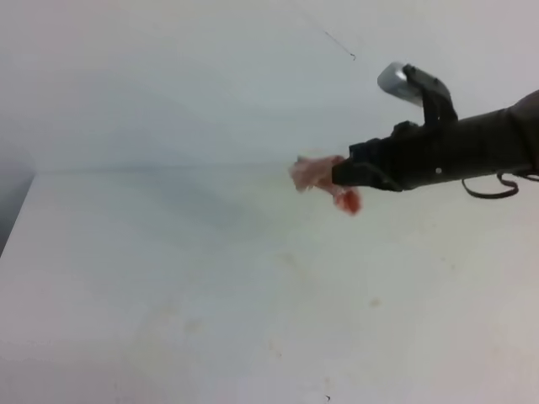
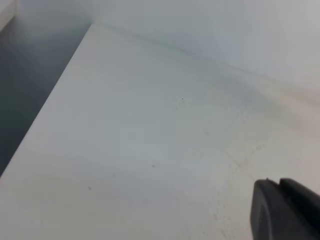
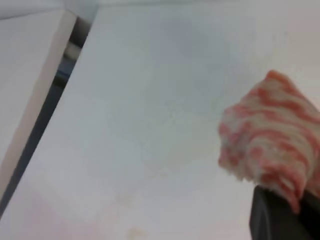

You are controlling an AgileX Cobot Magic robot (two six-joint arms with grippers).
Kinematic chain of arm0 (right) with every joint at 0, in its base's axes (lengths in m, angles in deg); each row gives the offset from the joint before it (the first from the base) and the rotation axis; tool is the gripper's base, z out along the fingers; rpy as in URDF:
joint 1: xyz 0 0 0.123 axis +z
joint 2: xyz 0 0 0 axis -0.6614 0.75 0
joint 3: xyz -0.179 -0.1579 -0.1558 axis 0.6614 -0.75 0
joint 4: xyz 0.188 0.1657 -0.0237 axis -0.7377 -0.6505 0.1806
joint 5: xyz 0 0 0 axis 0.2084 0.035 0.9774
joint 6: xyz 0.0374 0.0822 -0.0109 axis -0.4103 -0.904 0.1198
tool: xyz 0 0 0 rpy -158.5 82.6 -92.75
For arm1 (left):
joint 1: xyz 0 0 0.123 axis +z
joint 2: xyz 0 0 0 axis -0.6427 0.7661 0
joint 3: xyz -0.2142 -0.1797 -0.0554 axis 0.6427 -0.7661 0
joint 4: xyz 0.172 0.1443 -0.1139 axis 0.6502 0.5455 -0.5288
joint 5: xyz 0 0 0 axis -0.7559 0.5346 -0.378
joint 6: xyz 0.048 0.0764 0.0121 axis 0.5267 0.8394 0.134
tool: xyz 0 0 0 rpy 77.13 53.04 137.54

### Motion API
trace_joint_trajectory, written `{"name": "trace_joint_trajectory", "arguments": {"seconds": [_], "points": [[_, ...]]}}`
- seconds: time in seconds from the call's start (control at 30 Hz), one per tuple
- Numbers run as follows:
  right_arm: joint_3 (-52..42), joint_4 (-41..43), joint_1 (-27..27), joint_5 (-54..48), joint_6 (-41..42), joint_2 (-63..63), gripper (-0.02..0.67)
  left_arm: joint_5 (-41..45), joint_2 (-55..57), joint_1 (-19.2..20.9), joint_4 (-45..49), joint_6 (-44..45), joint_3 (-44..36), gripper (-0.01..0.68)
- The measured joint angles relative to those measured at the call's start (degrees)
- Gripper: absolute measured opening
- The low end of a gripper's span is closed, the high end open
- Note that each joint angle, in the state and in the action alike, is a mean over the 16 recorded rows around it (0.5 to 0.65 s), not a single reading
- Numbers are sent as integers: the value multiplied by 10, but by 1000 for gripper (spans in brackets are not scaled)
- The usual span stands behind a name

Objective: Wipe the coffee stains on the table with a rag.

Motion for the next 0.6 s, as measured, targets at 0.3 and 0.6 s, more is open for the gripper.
{"name": "trace_joint_trajectory", "arguments": {"seconds": [0.3,0.6], "points": [[0,218,-4,31,-87,-115,26,0,0,0,0,0,0,-1],[0,487,-4,0,-258,-152,26,-1,0,0,0,0,0,-1]]}}
